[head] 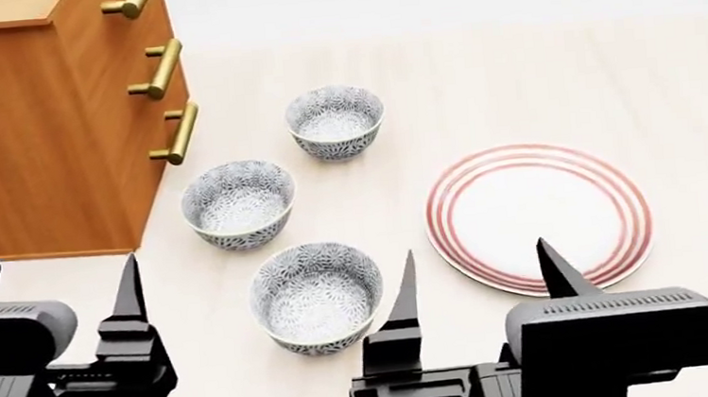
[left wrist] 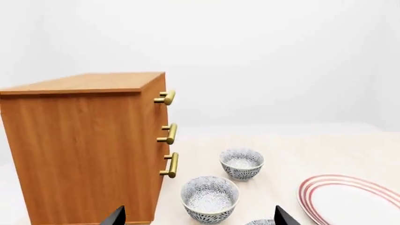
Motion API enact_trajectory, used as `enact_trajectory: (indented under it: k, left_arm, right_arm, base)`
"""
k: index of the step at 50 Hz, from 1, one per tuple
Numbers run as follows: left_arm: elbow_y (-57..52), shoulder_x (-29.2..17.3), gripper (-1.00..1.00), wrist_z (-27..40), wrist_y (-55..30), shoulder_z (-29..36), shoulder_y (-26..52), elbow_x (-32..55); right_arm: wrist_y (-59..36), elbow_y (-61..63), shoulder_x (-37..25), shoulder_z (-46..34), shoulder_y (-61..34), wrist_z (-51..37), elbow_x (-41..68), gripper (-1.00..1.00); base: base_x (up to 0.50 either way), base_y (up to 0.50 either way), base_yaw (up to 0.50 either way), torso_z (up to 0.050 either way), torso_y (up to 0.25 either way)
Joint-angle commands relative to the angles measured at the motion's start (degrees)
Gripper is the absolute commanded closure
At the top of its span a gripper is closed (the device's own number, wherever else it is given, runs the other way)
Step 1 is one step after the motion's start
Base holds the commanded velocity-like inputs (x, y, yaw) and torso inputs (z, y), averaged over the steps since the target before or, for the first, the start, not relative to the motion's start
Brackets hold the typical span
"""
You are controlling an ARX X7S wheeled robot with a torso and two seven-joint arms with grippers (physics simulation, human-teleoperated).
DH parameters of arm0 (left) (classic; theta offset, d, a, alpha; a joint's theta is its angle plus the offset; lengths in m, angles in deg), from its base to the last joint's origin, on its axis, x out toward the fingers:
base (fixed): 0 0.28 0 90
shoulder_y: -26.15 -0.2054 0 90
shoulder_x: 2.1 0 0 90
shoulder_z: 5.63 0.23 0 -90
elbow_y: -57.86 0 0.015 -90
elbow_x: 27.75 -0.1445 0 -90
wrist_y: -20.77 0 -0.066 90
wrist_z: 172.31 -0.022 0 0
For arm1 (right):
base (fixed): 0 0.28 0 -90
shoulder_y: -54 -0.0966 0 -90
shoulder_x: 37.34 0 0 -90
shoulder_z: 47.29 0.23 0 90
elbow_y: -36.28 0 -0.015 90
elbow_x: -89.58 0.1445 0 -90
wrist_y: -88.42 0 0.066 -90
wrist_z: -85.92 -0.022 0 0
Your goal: Open the top drawer of the cabinet.
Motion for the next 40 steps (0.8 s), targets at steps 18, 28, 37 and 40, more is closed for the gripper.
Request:
enact_trajectory:
  k: [18, 28, 37, 40]
  left_arm:
    - [-2.51, -1.39, -1.00, 1.81, -1.57, 1.58, -0.23, 0.49]
    - [-2.48, -1.67, -1.00, 2.13, -1.49, 1.44, -0.30, 0.94]
    - [-2.53, -2.10, -1.00, 2.54, -1.65, 1.84, -0.11, 1.12]
    - [-2.28, -2.27, -1.00, 2.64, -1.65, 1.88, -0.03, 1.17]
  right_arm:
    - [0.15, 2.08, -1.42, -1.80, 0.79, -0.10, 0.61, -1.00]
    - [1.05, 1.21, -2.01, -2.98, 1.00, -0.09, -0.30, -1.00]
    - [1.15, 0.92, -2.23, -2.89, 0.85, -0.21, 0.02, -1.00]
    - [1.37, 0.47, -2.18, -2.85, 0.71, -0.12, 0.18, -1.00]
  base:
    - [0.45, -0.05, 0.00, 0.000, 0.000]
    - [0.50, -0.03, 0.00, 0.000, 0.000]
    - [0.50, 0.00, 0.00, 0.000, 0.000]
    - [0.50, 0.00, 0.00, 0.000, 0.005]
